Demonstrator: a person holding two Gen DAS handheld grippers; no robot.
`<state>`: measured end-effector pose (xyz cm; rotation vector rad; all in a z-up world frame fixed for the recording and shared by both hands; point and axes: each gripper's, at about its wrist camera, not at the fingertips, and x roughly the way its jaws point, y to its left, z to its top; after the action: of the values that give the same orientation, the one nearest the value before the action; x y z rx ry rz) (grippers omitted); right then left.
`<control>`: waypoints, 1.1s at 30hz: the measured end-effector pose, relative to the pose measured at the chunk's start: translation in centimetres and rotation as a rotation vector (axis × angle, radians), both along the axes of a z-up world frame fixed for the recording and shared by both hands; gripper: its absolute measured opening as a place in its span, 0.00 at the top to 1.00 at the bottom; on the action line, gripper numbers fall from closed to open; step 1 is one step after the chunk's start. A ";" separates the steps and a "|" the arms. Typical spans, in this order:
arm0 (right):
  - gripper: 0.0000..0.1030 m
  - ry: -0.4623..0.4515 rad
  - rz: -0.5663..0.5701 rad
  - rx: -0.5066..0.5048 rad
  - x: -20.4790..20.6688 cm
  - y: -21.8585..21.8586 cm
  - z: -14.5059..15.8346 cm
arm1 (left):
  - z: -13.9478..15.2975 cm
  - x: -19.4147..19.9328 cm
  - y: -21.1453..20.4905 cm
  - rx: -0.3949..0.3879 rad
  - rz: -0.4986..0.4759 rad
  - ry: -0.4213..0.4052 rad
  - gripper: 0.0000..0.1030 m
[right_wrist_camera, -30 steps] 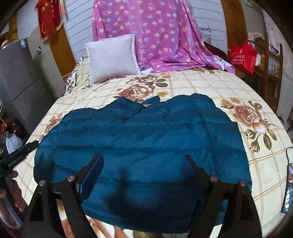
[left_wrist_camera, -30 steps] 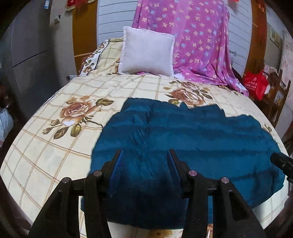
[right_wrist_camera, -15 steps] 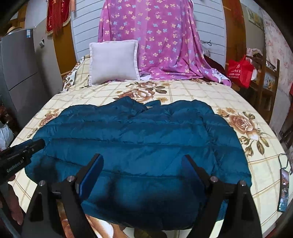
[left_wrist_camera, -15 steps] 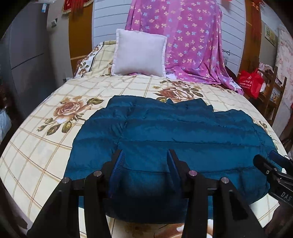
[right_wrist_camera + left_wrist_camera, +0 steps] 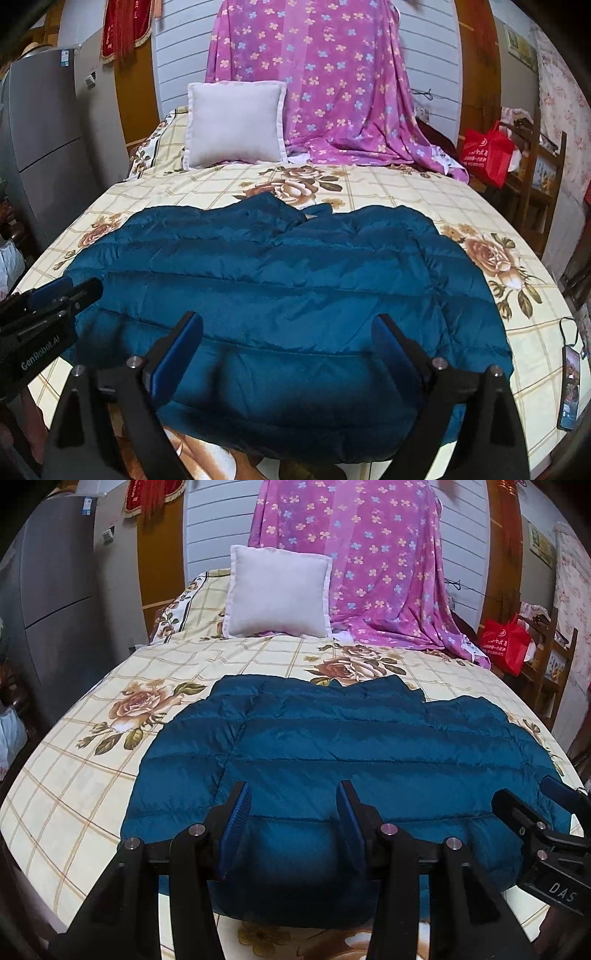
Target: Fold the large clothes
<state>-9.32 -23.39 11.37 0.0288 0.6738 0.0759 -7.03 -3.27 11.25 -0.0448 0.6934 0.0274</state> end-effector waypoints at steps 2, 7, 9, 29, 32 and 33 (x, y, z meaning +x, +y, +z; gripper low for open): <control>0.07 0.003 -0.007 -0.006 0.1 0.0 0.0 | -0.1 -0.1 -0.1 -0.005 0.002 0.002 0.68; 0.07 0.011 -0.007 -0.004 0.1 0.0 -0.3 | -0.3 -0.1 -0.3 -0.005 0.003 0.003 0.68; 0.07 0.015 -0.002 -0.002 0.1 0.0 -0.4 | -0.4 0.0 -0.3 -0.003 0.004 0.004 0.68; 0.07 0.025 -0.004 0.030 0.8 -0.5 -1.1 | -0.4 0.7 -1.2 0.056 -0.021 0.017 0.68; 0.07 0.028 -0.004 0.035 1.0 -0.6 -1.2 | -0.4 0.8 -1.5 0.072 -0.026 0.020 0.66; 0.07 0.029 -0.005 0.037 1.0 -0.7 -1.3 | -0.4 0.8 -1.6 0.077 -0.027 0.021 0.66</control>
<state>-8.31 -24.06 10.07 0.0673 0.7009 0.0832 -6.21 -4.84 10.81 0.0387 0.7135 0.0285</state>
